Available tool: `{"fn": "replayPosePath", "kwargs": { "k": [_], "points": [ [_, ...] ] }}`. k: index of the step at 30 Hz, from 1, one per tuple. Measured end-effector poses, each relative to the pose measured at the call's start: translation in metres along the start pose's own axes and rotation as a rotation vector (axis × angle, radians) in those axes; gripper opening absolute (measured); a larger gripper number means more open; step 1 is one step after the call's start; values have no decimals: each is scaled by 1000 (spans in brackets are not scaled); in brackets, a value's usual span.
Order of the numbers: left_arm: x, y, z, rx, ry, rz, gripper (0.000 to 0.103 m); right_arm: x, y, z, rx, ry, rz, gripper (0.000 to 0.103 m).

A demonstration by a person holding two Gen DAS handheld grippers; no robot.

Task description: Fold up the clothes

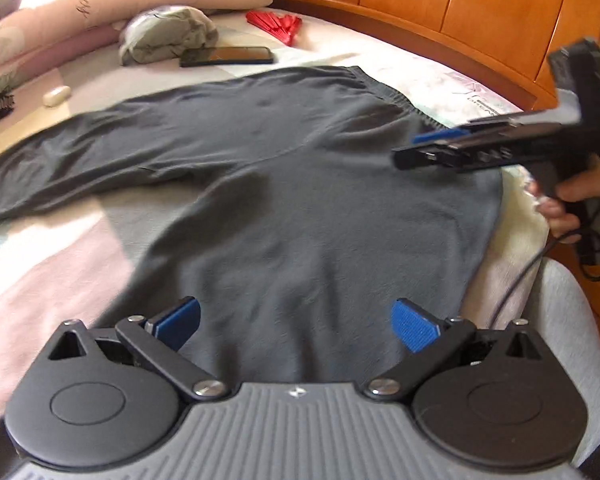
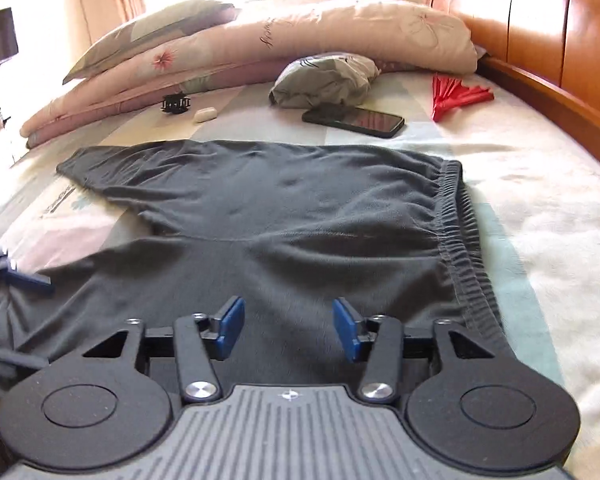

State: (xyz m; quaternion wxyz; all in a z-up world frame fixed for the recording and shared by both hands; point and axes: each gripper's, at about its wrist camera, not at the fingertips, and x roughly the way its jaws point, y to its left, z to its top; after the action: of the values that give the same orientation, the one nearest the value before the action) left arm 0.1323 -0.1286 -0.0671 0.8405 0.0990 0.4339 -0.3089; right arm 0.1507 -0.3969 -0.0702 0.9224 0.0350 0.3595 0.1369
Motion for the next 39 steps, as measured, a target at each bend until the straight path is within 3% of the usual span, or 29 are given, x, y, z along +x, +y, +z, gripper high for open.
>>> {"fn": "replayPosePath", "kwargs": {
  "k": [3, 5, 7, 11, 14, 17, 20, 21, 24, 26, 32, 39],
  "points": [
    [15, -5, -9, -29, 31, 33, 101, 10, -16, -5, 17, 52, -51, 56],
    [9, -6, -21, -9, 6, 65, 102, -5, -27, -17, 23, 27, -51, 56],
    [1, -3, -30, -20, -4, 81, 102, -19, -33, -28, -9, 34, -109, 56],
    [-15, -10, -31, -6, 6, 166, 100, -39, -21, -35, -56, 43, -173, 58],
    [-30, -19, -28, 1, -83, 115, 101, -50, 7, -38, -96, 3, -91, 66],
    [-27, -28, -29, -71, -113, 44, 101, -44, 39, -42, -129, -4, -4, 71],
    [-11, -42, -45, -173, -69, 41, 101, -25, 59, -50, -134, 46, -32, 71],
    [-15, -47, -50, -162, -82, 37, 101, -22, 61, -54, -117, 57, -41, 72],
    [-26, -63, -65, -132, -118, 19, 102, -23, 61, -62, -84, 45, -37, 86],
    [-36, -53, -65, -153, -112, -34, 102, -25, 62, -65, -74, 47, -29, 94],
    [-87, 12, -62, -257, -205, 175, 102, -21, 74, -71, -104, 44, -65, 103],
    [-142, 80, -77, -367, -122, 416, 102, -17, 75, -68, -84, 53, -84, 103]
  ]
}}
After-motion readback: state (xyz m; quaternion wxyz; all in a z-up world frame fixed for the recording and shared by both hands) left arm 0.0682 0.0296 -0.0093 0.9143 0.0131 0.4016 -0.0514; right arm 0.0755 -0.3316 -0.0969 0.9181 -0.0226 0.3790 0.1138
